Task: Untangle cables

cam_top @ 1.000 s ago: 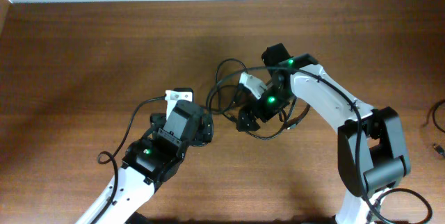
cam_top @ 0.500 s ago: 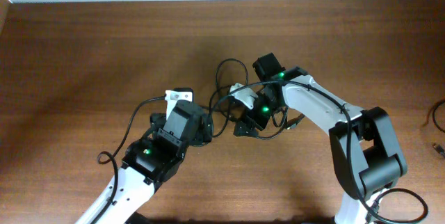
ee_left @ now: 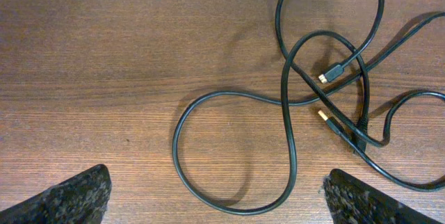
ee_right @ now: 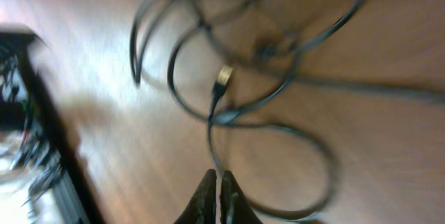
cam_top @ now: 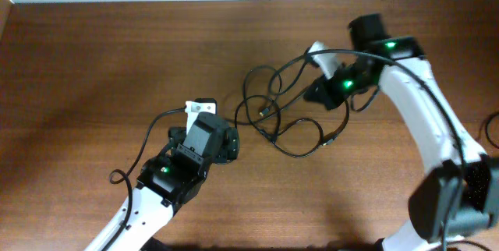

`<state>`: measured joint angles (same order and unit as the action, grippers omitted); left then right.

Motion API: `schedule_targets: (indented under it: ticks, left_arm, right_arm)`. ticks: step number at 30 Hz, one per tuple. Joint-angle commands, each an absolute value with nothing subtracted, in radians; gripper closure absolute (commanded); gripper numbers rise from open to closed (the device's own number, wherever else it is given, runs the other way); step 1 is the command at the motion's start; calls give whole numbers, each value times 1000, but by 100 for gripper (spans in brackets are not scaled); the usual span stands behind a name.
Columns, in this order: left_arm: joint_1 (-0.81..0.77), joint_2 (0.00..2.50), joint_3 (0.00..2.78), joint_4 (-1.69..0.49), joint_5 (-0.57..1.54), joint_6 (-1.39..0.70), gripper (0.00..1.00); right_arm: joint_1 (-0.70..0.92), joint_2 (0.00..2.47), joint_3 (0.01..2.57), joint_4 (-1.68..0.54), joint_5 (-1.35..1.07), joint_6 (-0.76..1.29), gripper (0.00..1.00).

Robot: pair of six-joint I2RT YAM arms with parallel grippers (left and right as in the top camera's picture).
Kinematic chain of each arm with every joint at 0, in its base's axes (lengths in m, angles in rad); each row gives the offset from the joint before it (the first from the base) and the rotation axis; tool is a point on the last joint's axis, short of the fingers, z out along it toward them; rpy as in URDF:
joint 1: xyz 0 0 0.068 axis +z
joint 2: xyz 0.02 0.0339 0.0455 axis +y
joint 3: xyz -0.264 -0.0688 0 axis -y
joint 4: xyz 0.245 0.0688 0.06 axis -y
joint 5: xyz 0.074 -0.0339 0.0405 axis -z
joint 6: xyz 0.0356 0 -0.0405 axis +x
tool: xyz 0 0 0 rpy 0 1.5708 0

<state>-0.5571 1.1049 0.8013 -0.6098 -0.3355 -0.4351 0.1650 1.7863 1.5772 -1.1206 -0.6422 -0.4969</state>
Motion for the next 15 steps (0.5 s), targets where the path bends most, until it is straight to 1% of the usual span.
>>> schedule_targets:
  ticks: [1, 2, 3, 4, 6, 8, 9, 13, 15]
  left_arm:
    - [-558, 1098, 801, -608, -332, -433, 1]
    - [-558, 1098, 801, -608, -332, -433, 1]
    - [-558, 1098, 801, -608, -332, -433, 1]
    - [-558, 1098, 801, -608, -332, -433, 1]
    - [-558, 1098, 801, -608, -332, -433, 1]
    - [-558, 1098, 801, -608, -332, -433, 1]
    - [-558, 1098, 801, -608, -332, -433, 1]
    - [-558, 1098, 801, -608, -332, -433, 1]
    - [-558, 1098, 801, -608, -332, -433, 1]
  right_arm:
    - [158, 1731, 1654, -1165, -659, -524, 88]
    - [159, 1741, 1648, -1165, -642, -523, 72]
    - [157, 1751, 1636, -1160, -643, -514, 59]
    - [157, 1773, 1622, -1137, -643, -414, 46]
    - [158, 1811, 1601, -1070, -643, -268, 28]
    - [163, 1861, 1566, -958, -643, -189, 22]
    - [178, 1912, 1544, -862, -644, -143, 21]
    - [264, 2021, 1544, -723, -643, -121, 21]
    - [305, 2059, 1544, -713, -643, -105, 21]
